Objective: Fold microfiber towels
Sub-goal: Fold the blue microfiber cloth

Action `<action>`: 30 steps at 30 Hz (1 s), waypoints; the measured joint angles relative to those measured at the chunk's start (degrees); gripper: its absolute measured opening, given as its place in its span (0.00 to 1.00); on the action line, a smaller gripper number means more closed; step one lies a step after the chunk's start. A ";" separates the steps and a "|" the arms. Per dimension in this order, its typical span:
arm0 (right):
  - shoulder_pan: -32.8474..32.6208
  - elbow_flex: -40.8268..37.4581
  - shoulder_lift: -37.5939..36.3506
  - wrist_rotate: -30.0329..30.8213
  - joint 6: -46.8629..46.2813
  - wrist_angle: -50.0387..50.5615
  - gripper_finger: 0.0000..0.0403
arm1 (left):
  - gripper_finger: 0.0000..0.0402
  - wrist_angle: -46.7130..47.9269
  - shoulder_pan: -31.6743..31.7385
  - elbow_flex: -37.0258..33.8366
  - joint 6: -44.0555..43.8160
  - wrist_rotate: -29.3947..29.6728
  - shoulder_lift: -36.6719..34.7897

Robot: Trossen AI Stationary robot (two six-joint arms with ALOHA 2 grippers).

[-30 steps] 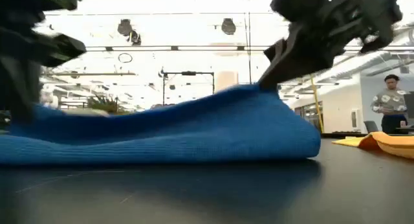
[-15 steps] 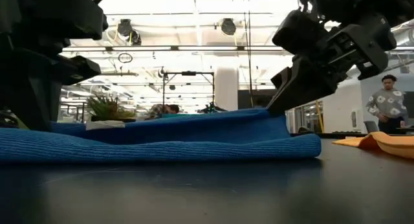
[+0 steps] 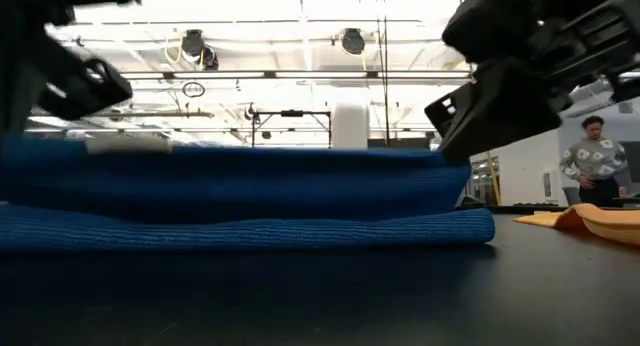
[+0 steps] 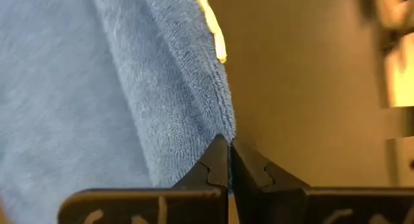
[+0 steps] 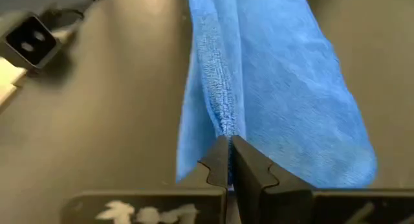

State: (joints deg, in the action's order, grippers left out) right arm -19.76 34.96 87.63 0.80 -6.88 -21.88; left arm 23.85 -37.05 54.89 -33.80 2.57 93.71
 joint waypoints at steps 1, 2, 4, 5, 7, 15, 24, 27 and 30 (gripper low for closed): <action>-0.65 0.00 -0.10 0.02 -0.29 -0.32 0.00 | 0.01 -0.19 -0.44 0.68 -0.06 0.03 0.00; -1.38 0.00 -0.20 0.03 -0.80 -0.65 0.00 | 0.01 -0.12 -0.88 1.39 -0.40 0.04 0.00; -2.65 0.00 -0.22 -1.23 -1.76 -1.30 0.00 | 0.01 -0.41 -1.76 2.81 -0.91 0.07 0.00; -3.37 0.00 -0.22 -1.73 -2.22 -1.60 0.00 | 0.01 -1.20 -2.12 3.24 -1.05 0.08 -0.01; -4.65 0.00 -0.22 -3.31 -2.60 -2.37 0.00 | 0.01 -3.82 -2.87 3.48 -1.51 0.07 -0.02; -7.86 0.01 -0.22 -4.05 -2.94 -2.75 0.00 | 0.01 -10.31 -5.95 2.80 -0.80 4.45 -0.02; -2.95 0.00 -0.22 3.17 -1.06 -1.26 0.00 | 0.01 -10.33 -4.34 -4.06 -2.72 5.59 0.00; -0.97 0.00 -0.22 3.60 -0.18 -0.33 0.00 | 0.01 -10.15 -2.35 -5.56 -1.44 6.45 0.00; 1.15 -0.06 0.27 3.63 -0.30 1.83 0.00 | 0.02 -9.77 -0.48 -5.87 0.22 6.48 0.00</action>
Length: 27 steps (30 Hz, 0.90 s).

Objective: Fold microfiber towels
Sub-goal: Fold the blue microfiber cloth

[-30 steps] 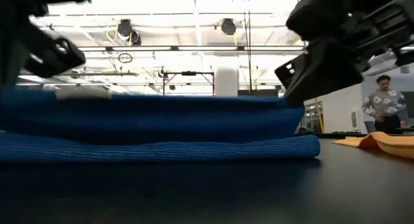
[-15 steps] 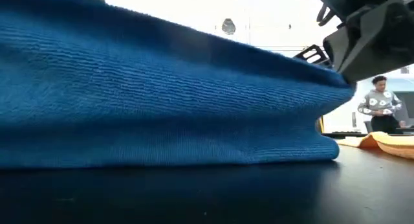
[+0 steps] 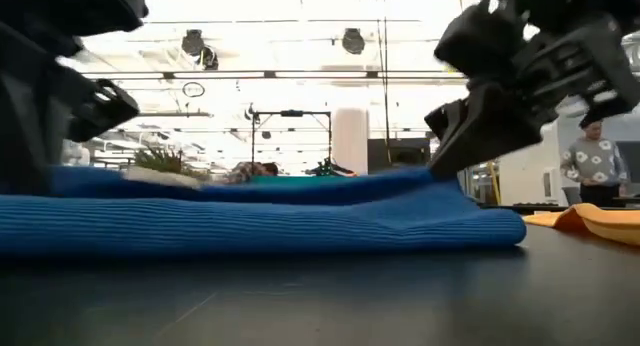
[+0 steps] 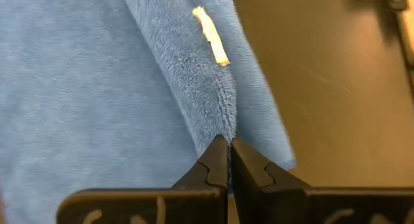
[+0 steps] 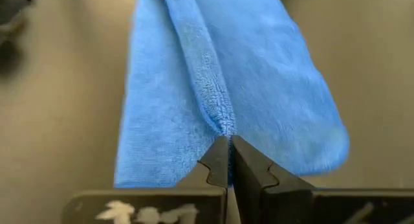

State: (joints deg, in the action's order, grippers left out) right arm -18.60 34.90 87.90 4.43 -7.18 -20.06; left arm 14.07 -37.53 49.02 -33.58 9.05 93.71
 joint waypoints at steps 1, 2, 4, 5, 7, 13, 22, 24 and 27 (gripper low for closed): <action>0.56 -0.39 0.05 0.02 -0.45 0.22 0.00 | 0.02 0.50 0.56 -0.01 0.14 0.01 0.00; 1.08 -0.80 0.20 0.02 -0.92 -0.13 0.00 | 0.02 1.40 0.97 -0.04 0.23 0.01 0.00; 1.83 -1.81 0.41 0.00 -1.22 -1.99 0.00 | 0.01 3.21 1.53 -0.07 0.23 0.01 -0.02; 2.12 -2.35 0.41 -0.05 -1.28 -2.53 0.00 | 0.01 4.02 1.58 -0.07 0.26 0.04 -0.19; 2.62 -2.96 0.41 -0.05 -1.56 -3.51 0.00 | 0.01 5.34 1.61 -0.05 -0.13 0.21 -0.66; 3.97 -3.78 0.41 0.04 -0.49 -7.15 0.00 | 0.01 8.45 1.57 -0.07 -1.28 1.77 -0.87; 8.65 -3.81 6.76 0.06 4.58 -15.91 0.00 | 0.05 10.39 4.16 -2.88 -1.14 7.96 -0.85; 8.93 -3.81 7.92 0.07 4.49 -16.34 0.01 | 0.04 10.26 4.94 -3.48 -1.24 7.62 -0.85; 8.95 -3.81 8.37 0.21 3.96 -16.62 0.01 | 0.02 10.53 5.81 -3.61 -1.16 7.58 -0.87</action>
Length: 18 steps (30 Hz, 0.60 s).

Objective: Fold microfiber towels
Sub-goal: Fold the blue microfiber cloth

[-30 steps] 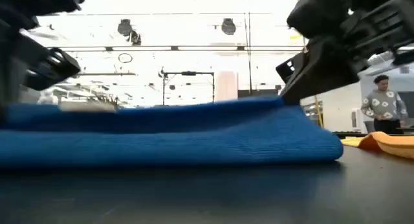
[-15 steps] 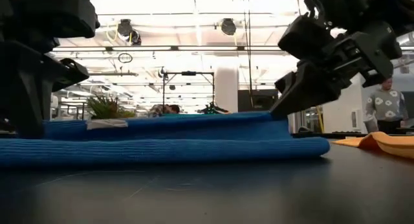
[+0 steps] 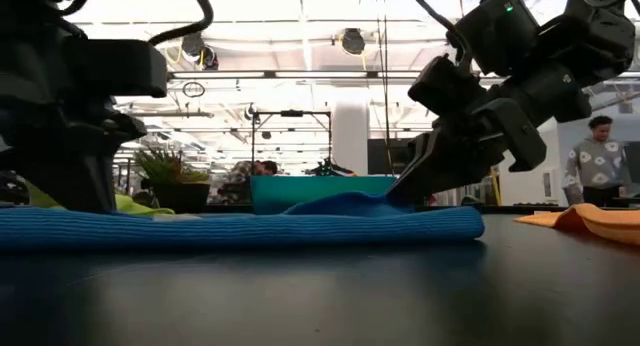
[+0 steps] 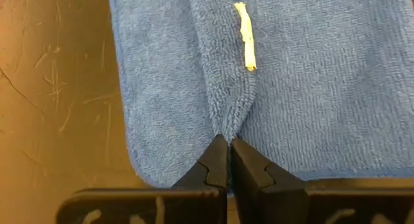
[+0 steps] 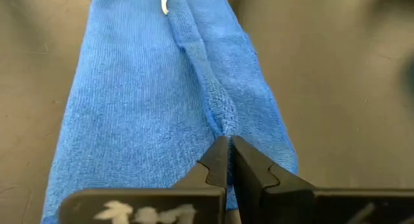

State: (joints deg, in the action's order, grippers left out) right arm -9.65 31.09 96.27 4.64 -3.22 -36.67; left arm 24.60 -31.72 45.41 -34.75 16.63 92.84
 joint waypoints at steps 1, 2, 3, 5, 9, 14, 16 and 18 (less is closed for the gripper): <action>0.00 0.00 0.00 0.00 -0.01 -0.01 0.01 | 0.01 0.11 0.04 0.00 0.34 -0.01 -0.25; -0.02 0.00 0.00 0.00 -0.14 0.03 0.01 | 0.01 0.23 0.06 0.00 0.80 -0.06 -0.67; -0.02 0.00 0.00 0.00 -0.46 0.01 0.01 | 0.01 0.08 0.06 0.00 1.11 -0.07 -1.04; -0.02 0.00 0.00 0.02 -0.59 -0.01 0.01 | 0.03 -0.27 0.13 0.00 1.21 0.24 -1.54; -0.02 0.00 0.00 1.54 -0.47 0.56 0.01 | 0.06 0.63 0.15 0.02 0.52 3.53 -3.63; 0.93 0.00 0.00 2.91 -0.17 0.42 0.01 | 0.06 3.07 0.79 0.02 0.07 6.63 -4.14; 1.46 0.02 -0.02 2.91 -0.64 -0.04 0.01 | 0.06 4.37 1.43 0.00 -0.15 6.39 -4.14; 1.97 0.02 -0.02 2.91 -1.04 -0.02 0.01 | 0.06 4.95 2.09 0.00 -1.03 6.30 -4.14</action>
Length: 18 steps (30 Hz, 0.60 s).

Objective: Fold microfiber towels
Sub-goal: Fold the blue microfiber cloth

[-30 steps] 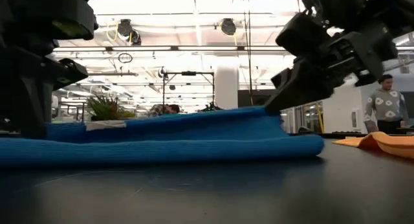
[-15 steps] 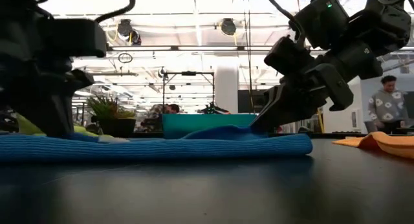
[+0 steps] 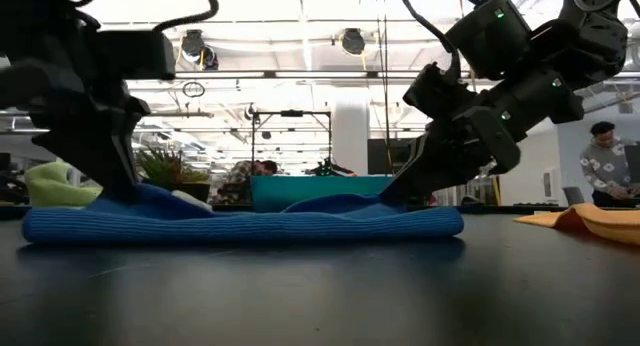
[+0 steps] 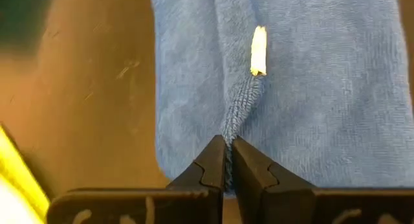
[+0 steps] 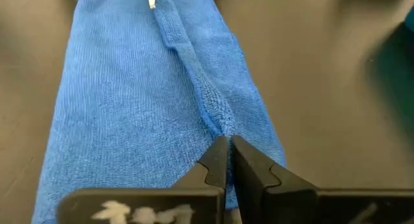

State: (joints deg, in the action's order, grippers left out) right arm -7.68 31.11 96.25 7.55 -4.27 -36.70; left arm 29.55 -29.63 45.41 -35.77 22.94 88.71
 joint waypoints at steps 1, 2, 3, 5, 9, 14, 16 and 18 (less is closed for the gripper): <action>0.22 0.00 0.00 0.00 -0.30 -0.01 0.02 | 0.06 0.56 0.33 0.00 -0.37 -0.04 0.00; 0.45 0.00 0.00 0.02 -0.71 -0.04 0.03 | 0.06 0.81 0.62 0.00 -0.40 -0.18 0.00; 0.66 0.00 0.00 0.02 -0.95 -0.12 0.05 | 0.06 0.77 0.86 0.00 -0.41 -0.19 0.00; 1.05 0.00 0.00 0.25 -1.09 -0.35 0.09 | 0.07 0.97 1.29 0.00 -0.43 -0.15 0.00; 1.72 0.00 0.00 2.96 -2.91 -0.38 0.18 | 0.07 1.35 2.46 0.00 -1.18 -0.54 0.00; 2.61 0.00 -0.04 3.17 -4.01 -0.56 0.28 | 0.18 4.30 4.06 0.00 -2.99 0.67 -0.83; 2.80 0.00 -0.38 3.17 -4.07 -0.43 0.31 | 0.23 6.36 4.67 0.00 -3.85 1.61 -1.56; 2.80 0.00 -1.18 3.17 -4.07 0.11 0.32 | 0.29 6.87 5.29 0.02 -3.93 2.44 -2.19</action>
State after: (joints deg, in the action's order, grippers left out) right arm -4.89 31.11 95.07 10.73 -8.34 -36.59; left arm 36.42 -24.34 45.43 -39.70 25.38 86.51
